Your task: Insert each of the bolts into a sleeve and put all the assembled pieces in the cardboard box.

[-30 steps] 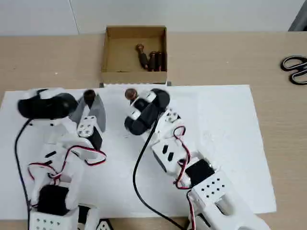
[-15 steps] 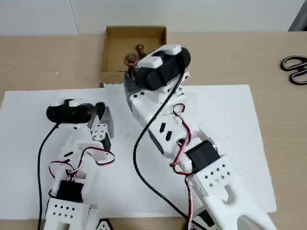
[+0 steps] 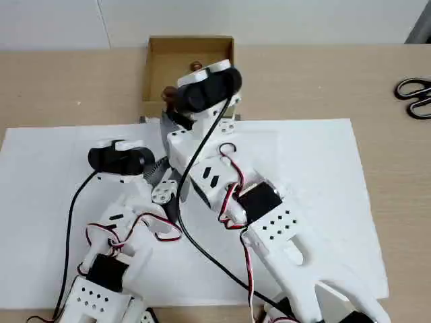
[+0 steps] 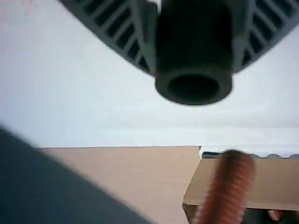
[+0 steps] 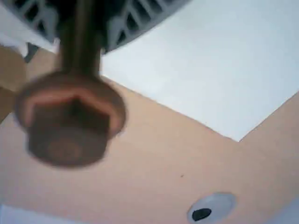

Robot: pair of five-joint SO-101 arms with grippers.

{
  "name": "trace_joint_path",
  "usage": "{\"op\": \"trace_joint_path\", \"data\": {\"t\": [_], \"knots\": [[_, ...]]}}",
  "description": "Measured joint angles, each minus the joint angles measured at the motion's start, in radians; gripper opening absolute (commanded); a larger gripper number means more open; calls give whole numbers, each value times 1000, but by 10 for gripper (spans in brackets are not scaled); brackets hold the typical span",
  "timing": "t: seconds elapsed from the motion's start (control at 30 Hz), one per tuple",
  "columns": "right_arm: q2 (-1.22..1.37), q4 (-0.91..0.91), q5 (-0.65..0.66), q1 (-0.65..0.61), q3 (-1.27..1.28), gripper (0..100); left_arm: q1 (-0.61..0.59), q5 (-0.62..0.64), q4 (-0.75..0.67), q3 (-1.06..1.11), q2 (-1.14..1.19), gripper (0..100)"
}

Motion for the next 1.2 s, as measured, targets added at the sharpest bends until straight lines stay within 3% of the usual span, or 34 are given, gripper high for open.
{"op": "trace_joint_path", "data": {"t": [0.4, 1.2], "knots": [[-12, 97, -3, -6, -3, 2, -55, -2, 0, 0, 2, 5], [-34, 183, -2, -51, -15, 4, -57, -5, 8, -25, 3, 5]]}}
